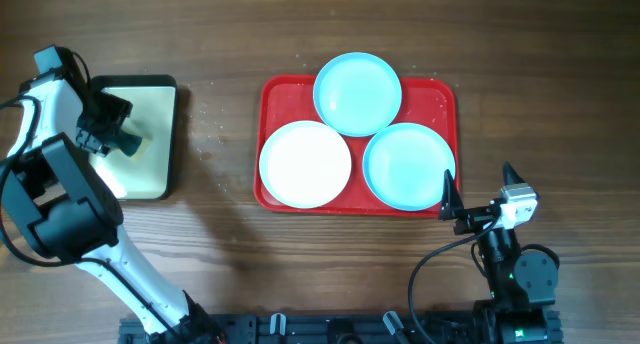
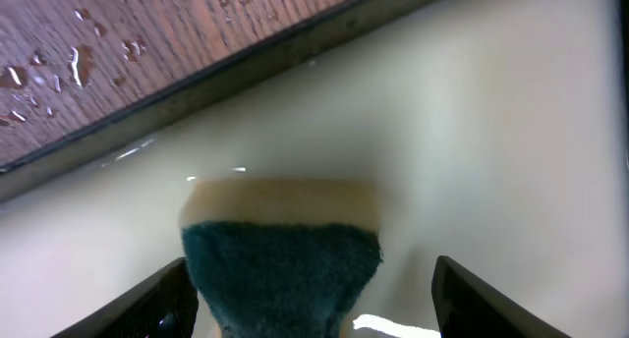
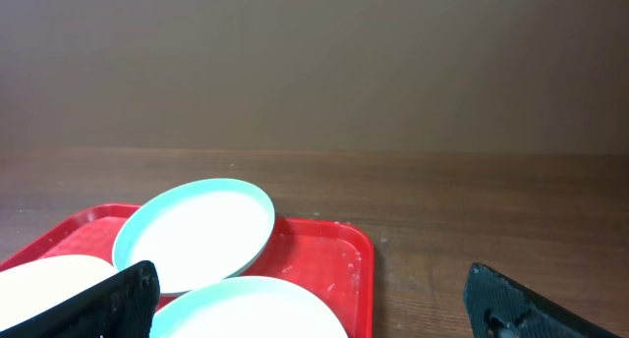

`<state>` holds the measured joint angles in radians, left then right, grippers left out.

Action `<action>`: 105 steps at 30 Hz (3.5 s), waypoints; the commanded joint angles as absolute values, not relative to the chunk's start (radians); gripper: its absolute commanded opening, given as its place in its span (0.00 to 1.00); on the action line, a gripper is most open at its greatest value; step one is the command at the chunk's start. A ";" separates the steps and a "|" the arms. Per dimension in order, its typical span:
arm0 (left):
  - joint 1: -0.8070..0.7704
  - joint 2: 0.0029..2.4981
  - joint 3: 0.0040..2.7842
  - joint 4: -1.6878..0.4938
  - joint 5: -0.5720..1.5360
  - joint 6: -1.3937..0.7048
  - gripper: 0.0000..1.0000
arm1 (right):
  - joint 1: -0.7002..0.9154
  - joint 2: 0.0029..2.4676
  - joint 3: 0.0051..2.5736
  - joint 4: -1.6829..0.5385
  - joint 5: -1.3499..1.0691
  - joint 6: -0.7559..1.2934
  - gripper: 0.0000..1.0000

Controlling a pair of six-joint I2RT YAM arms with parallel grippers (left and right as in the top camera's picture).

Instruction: Clean dirty plates on tray and stack at the side

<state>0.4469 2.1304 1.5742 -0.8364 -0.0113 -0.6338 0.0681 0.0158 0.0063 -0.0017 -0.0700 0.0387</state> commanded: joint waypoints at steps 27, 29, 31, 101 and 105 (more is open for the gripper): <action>0.445 2.202 1.580 -0.964 0.159 -0.637 0.05 | 0.063 0.010 0.005 0.001 -0.059 0.027 1.00; 0.445 2.201 1.580 -0.951 0.132 -0.637 0.04 | 0.063 0.010 0.005 0.001 -0.059 0.027 1.00; 0.445 2.202 1.580 -0.949 0.105 -0.637 0.04 | 0.063 0.010 0.005 0.001 -0.059 0.027 1.00; 0.225 1.471 1.212 -0.350 -0.389 -0.183 0.04 | 0.063 0.010 0.005 0.001 -0.059 0.027 1.00; 0.249 1.466 1.153 -0.340 -0.311 -0.188 0.04 | 0.063 0.010 0.005 0.001 -0.059 0.027 1.00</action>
<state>0.2180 1.3777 1.2137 -0.3401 -0.3496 -0.1963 0.0681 0.0158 0.0063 -0.0017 -0.0700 0.0387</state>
